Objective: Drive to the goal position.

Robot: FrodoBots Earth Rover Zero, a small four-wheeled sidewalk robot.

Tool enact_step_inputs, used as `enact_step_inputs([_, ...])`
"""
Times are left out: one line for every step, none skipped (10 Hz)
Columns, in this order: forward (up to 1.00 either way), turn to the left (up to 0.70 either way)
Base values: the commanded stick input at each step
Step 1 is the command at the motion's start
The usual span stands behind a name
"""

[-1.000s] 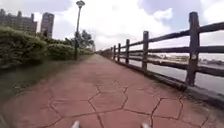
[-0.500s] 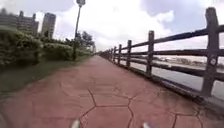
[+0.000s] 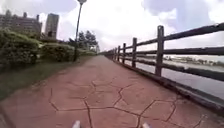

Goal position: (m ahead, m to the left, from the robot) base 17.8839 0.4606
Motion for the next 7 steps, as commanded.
enact_step_inputs([0.85,0.11])
enact_step_inputs([0.85,0.11])
enact_step_inputs([0.85,0.11])
enact_step_inputs([0.85,0.11])
enact_step_inputs([0.85,0.11])
enact_step_inputs([0.85,0.11])
enact_step_inputs([0.85,0.11])
